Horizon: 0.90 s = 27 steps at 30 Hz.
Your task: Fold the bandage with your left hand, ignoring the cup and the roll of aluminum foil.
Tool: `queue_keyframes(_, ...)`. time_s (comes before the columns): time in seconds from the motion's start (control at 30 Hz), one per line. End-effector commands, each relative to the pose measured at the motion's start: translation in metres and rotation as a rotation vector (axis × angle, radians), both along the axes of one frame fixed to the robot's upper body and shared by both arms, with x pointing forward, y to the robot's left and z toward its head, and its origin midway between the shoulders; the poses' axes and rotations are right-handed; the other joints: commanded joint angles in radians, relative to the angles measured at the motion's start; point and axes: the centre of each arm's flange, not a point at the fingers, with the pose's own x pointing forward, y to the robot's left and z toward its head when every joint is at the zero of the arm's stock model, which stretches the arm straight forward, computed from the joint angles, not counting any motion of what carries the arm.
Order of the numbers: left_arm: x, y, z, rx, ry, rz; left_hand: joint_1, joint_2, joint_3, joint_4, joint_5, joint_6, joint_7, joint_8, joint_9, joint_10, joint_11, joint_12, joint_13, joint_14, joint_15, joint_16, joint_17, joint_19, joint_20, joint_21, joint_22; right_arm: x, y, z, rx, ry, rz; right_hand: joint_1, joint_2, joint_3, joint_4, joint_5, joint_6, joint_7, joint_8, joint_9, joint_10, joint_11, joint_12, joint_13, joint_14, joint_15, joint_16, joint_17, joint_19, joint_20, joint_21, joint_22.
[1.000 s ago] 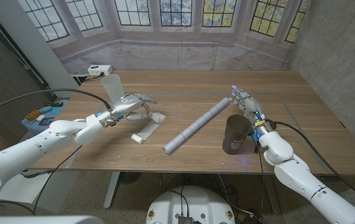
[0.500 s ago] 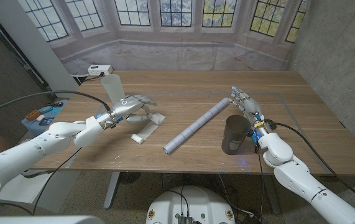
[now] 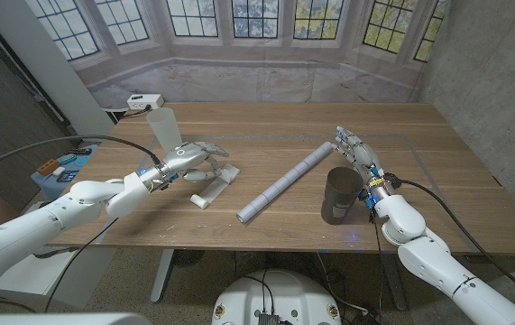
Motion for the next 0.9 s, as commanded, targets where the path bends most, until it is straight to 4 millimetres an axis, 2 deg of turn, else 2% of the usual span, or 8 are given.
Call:
queue_keyframes(0.03, -0.003, 0.002, -0.003, 0.008, 0.007, 0.004, -0.005, -0.002, 0.006, -0.001, 0.0, 0.003, -0.006, 0.005, 0.001, 0.0, 0.003, -0.002, 0.005, -0.002, -0.003, -0.002, 0.004, -0.002, 0.0, -0.003, 0.003, -0.004, 0.001, -0.002, 0.002, -0.002, -0.002, -0.008, -0.001, 0.007, 0.002, -0.005, 0.005, -0.003, -0.002, 0.004, 0.003, -0.001, 0.003, 0.002, 0.0, 0.0, 0.008, 0.005, 0.01, -0.02, 0.001, 0.005)
queue_keyframes(0.9, -0.003, 0.013, -0.006, 0.01, 0.056, -0.006, -0.012, -0.007, 0.011, -0.001, -0.001, 0.005, -0.012, 0.012, -0.006, -0.013, 0.005, -0.008, 0.005, -0.016, -0.001, -0.01, 0.002, -0.019, -0.002, -0.009, 0.004, -0.004, 0.013, 0.0, -0.007, 0.0, 0.005, -0.006, 0.0, 0.012, 0.001, -0.005, 0.009, -0.002, -0.001, 0.004, 0.009, 0.001, 0.005, 0.002, 0.004, 0.001, 0.009, 0.006, 0.013, -0.015, 0.002, 0.006)
